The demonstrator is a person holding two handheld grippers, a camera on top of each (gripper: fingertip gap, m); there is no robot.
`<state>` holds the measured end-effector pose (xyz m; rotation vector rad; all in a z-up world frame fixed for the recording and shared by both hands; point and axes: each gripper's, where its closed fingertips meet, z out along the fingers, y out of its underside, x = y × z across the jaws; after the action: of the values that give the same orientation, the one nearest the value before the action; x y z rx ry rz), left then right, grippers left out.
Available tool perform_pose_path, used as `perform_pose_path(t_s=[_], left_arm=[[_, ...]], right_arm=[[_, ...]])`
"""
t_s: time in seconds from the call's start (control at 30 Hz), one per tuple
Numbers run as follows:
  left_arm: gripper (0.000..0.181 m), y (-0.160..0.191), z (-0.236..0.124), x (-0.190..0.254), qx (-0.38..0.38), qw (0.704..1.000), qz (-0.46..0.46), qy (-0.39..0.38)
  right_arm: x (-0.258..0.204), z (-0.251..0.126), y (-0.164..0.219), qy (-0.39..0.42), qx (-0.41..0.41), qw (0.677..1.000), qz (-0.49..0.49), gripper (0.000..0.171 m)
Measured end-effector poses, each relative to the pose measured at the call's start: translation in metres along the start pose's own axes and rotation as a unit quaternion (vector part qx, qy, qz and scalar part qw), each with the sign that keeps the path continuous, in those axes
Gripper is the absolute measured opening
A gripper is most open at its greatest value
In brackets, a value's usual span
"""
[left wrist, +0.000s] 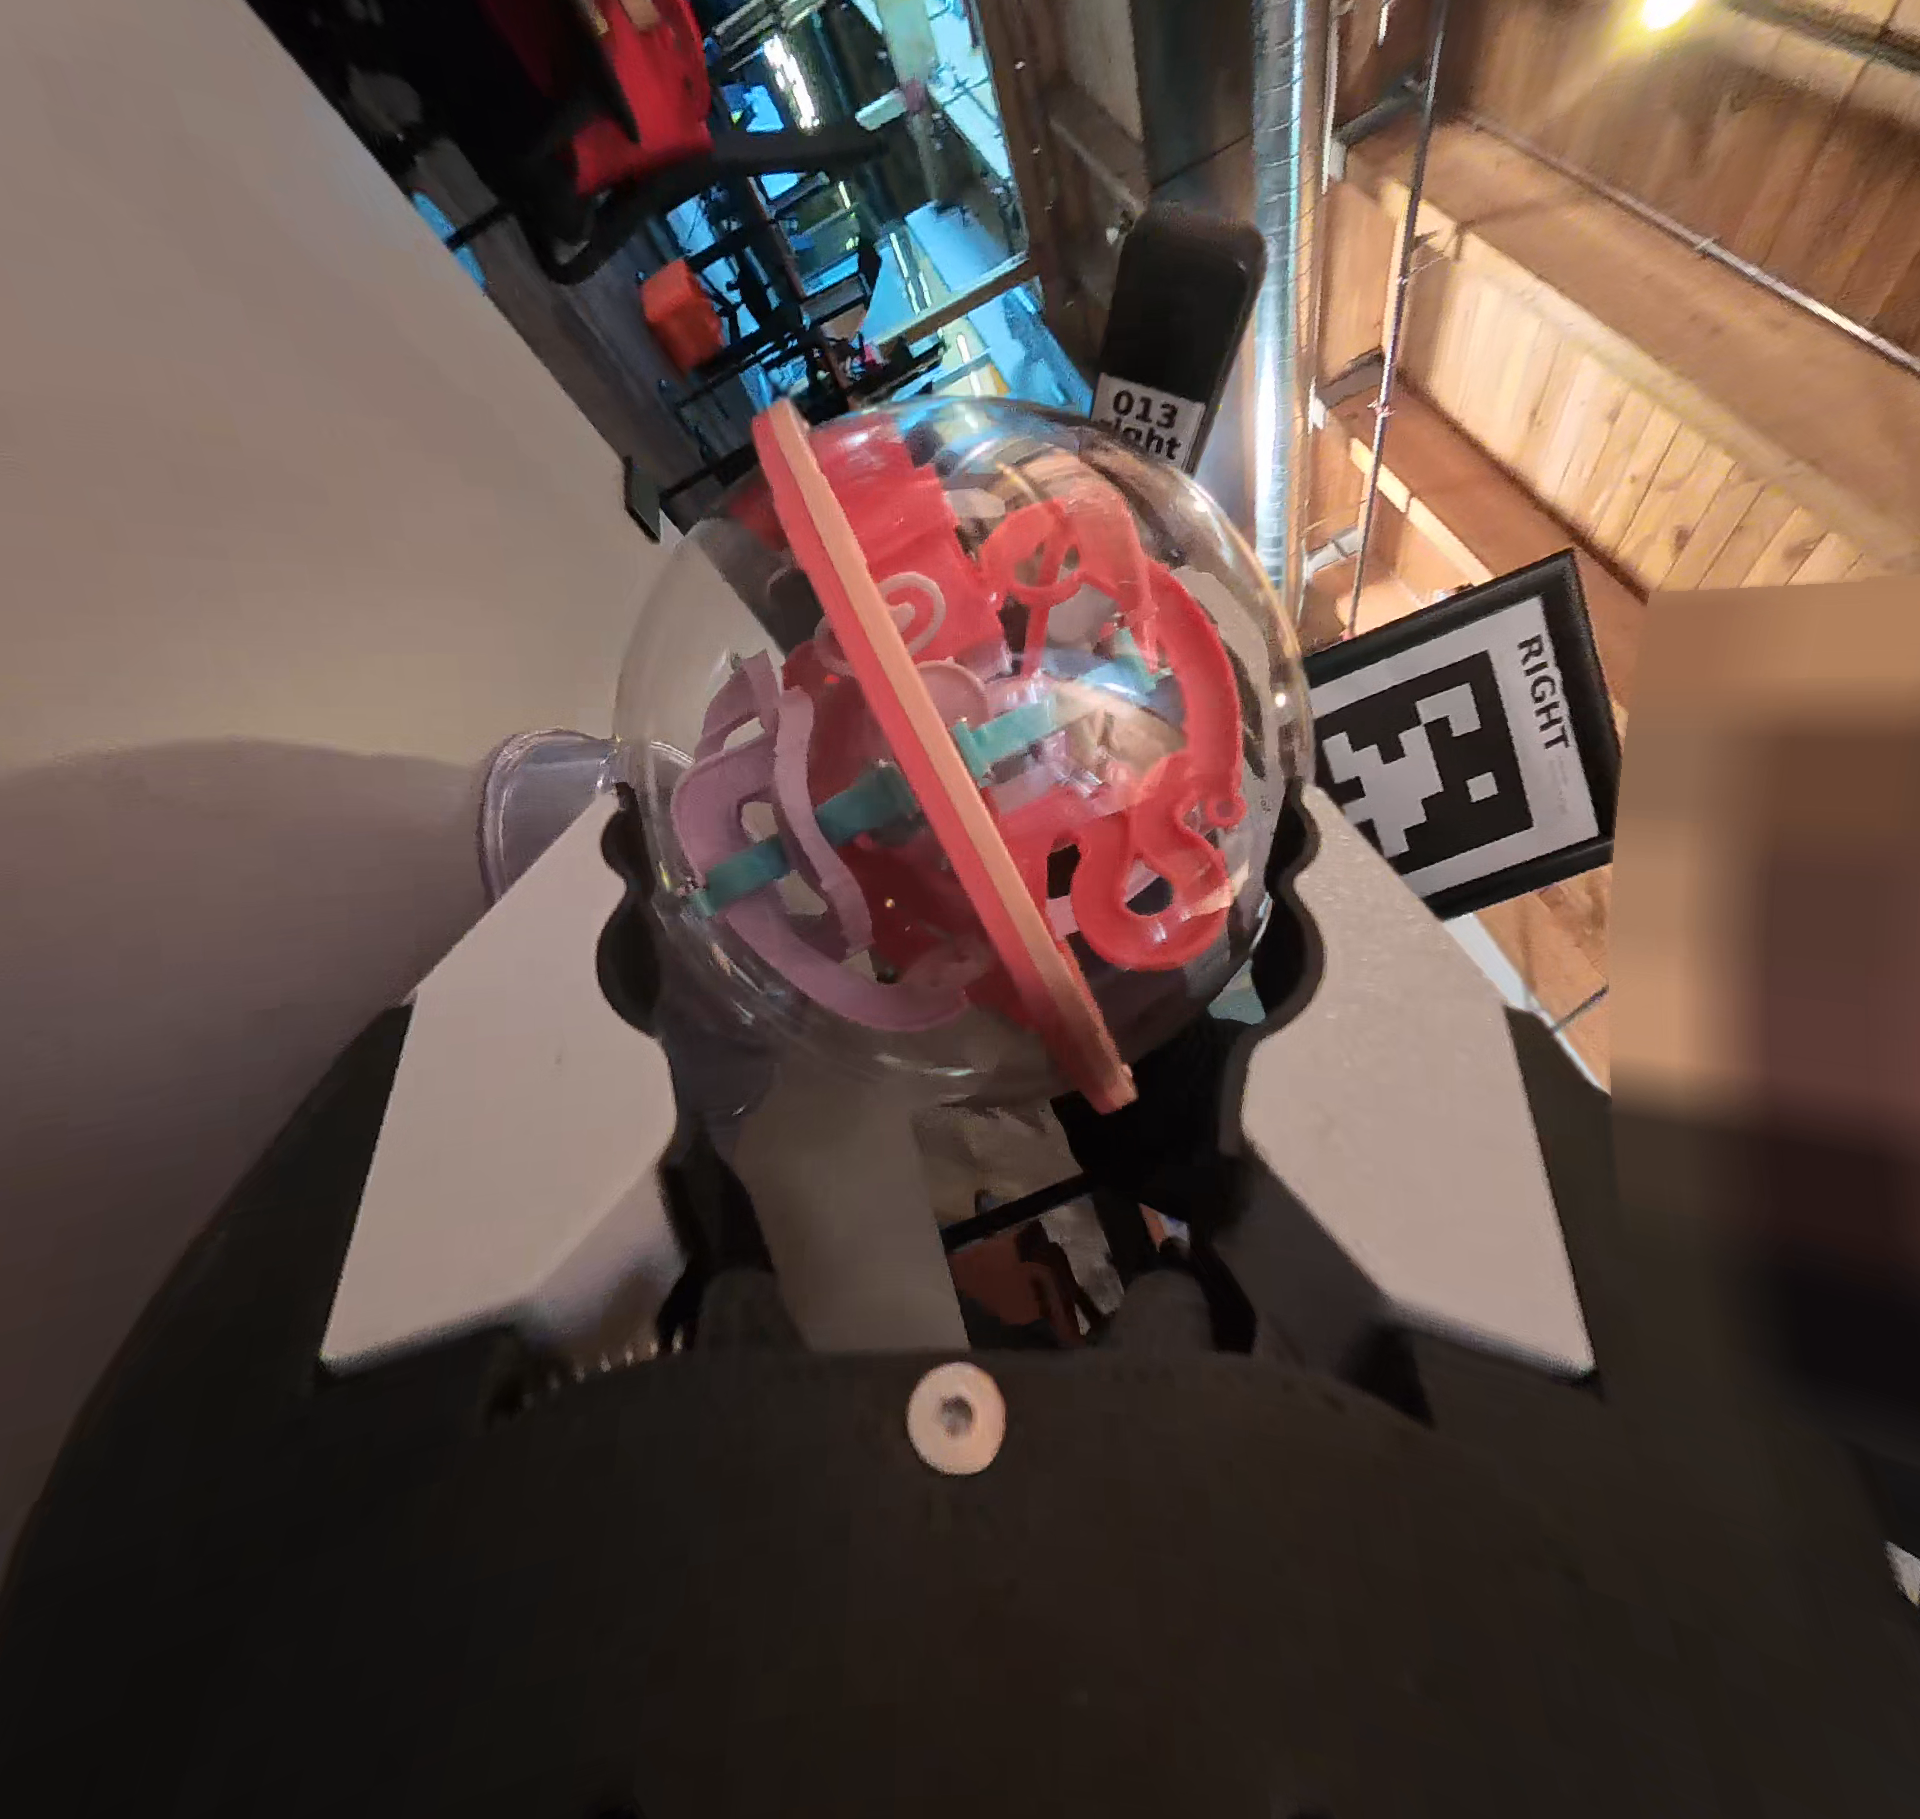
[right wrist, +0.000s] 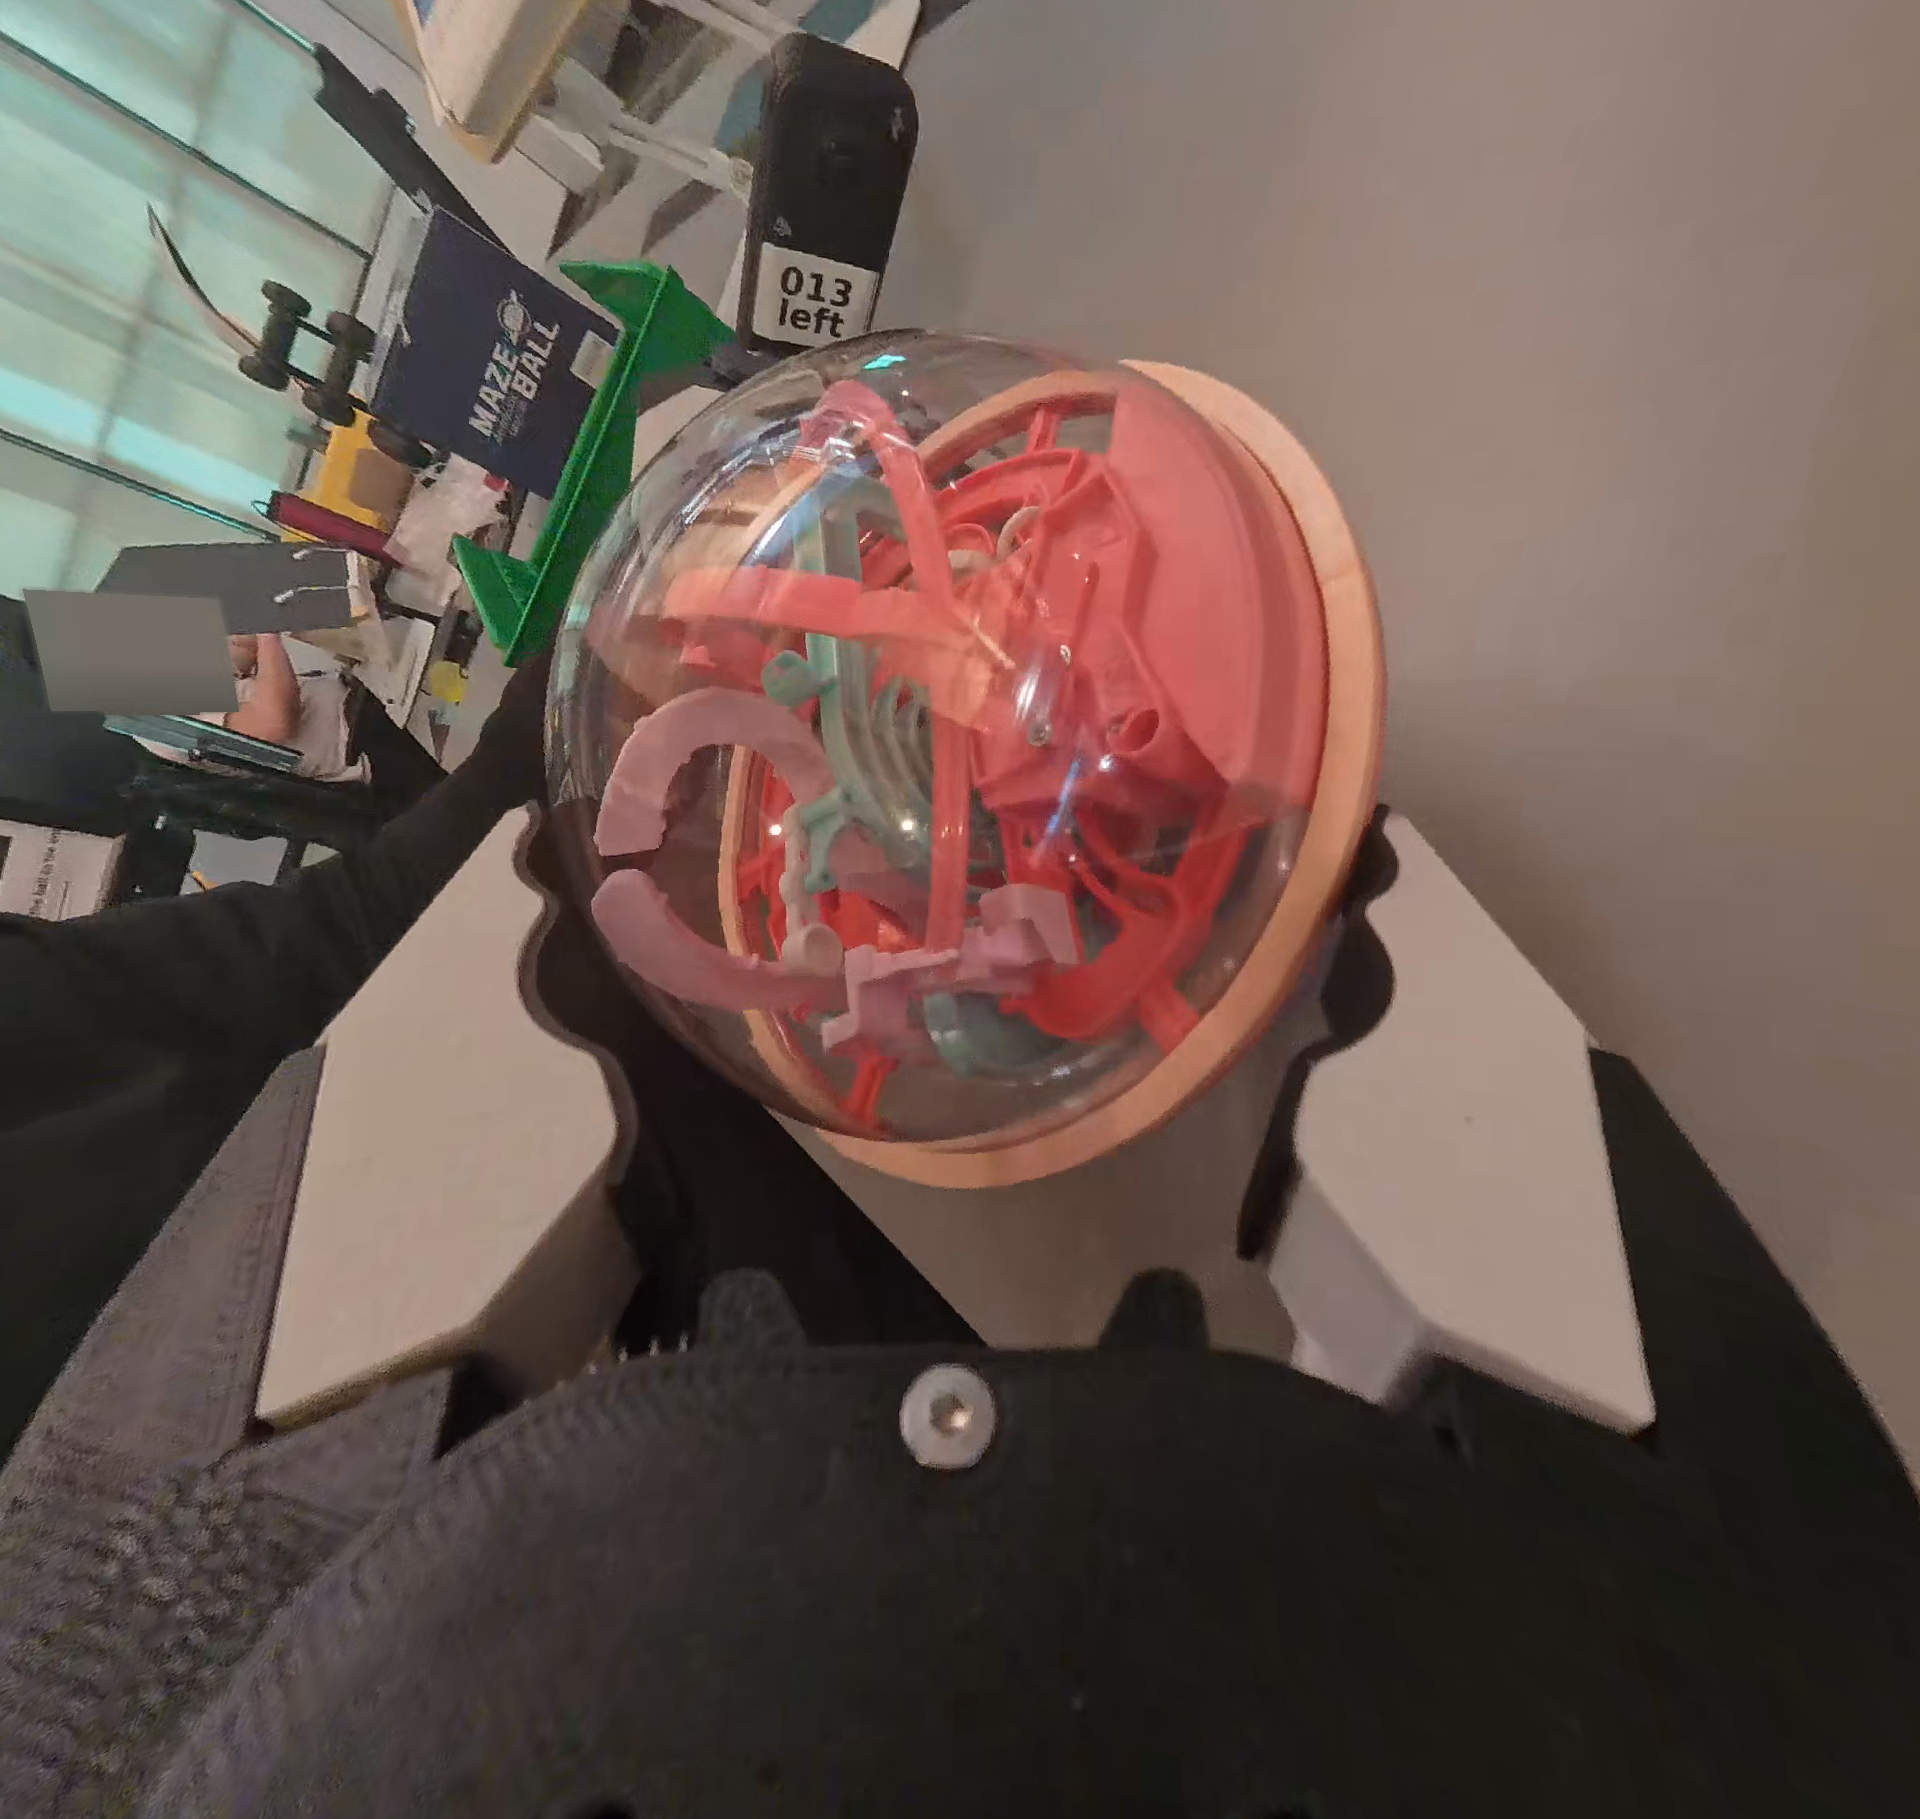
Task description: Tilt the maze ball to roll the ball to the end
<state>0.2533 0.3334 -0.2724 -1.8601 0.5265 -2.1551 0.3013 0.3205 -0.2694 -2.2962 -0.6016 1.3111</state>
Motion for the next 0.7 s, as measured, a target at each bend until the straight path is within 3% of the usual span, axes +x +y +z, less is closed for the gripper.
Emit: perform_pose_path(t_s=[0.13,0.27,0.37,0.43,0.57,0.7], left_arm=[[0.114,-0.001,-0.002,-0.002,0.001,1.0,0.015,0.0],[0.13,-0.018,-0.01,0.008,0.053,0.991,0.111,-0.051],[0.157,-0.031,-0.015,0.026,0.098,0.959,0.231,-0.133],[0.157,-0.028,-0.015,0.041,0.099,0.934,0.292,-0.179],[0.156,-0.008,-0.013,0.08,0.094,0.896,0.367,-0.229],[0.146,0.046,-0.017,0.088,0.021,0.868,0.396,-0.3]], right_arm=[[0.001,0.0,-0.005,0.011,0.007,1.0,-0.019,0.145],[0.004,-0.018,-0.015,0.047,0.068,0.995,-0.052,0.152],[-0.003,-0.043,-0.02,0.089,0.107,0.986,-0.092,0.154],[-0.011,-0.058,-0.015,0.136,0.107,0.977,-0.129,0.155],[-0.062,-0.069,-0.005,0.204,0.098,0.941,-0.252,0.154],[-0.141,-0.017,0.035,0.171,0.035,0.917,-0.358,0.141]])
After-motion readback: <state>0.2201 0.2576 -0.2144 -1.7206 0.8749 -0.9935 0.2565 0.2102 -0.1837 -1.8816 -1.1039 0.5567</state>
